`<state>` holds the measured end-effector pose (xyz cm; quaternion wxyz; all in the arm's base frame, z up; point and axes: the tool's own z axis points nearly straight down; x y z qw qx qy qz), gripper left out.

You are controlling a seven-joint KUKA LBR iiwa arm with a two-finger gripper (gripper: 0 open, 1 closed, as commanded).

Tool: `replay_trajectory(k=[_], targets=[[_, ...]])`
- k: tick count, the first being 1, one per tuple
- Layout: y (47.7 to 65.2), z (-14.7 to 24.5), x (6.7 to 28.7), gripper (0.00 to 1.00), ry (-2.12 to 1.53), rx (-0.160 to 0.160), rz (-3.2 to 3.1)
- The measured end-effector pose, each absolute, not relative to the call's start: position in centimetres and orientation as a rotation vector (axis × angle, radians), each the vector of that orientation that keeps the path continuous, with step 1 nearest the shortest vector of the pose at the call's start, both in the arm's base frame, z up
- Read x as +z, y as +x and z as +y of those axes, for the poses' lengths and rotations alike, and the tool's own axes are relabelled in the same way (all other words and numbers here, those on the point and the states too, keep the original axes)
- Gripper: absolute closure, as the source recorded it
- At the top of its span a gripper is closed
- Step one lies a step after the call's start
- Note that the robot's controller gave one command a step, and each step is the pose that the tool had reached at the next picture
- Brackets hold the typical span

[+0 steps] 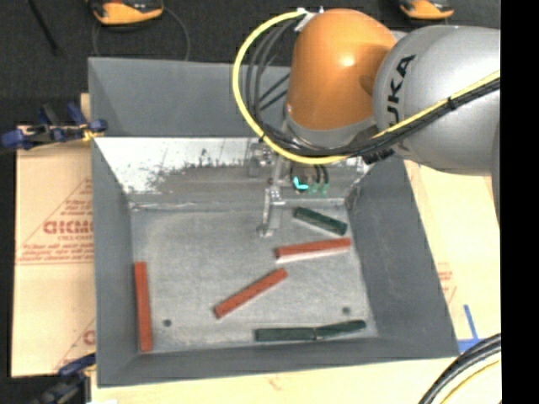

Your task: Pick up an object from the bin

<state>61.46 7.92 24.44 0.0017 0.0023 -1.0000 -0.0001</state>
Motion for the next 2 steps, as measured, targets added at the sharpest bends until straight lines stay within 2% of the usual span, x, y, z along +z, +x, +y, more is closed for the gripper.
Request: replay_trajectory(k=[2], targets=[[54.7, -0.4, 6.7, 0.0, -0.357, 0.001, -3.119]])
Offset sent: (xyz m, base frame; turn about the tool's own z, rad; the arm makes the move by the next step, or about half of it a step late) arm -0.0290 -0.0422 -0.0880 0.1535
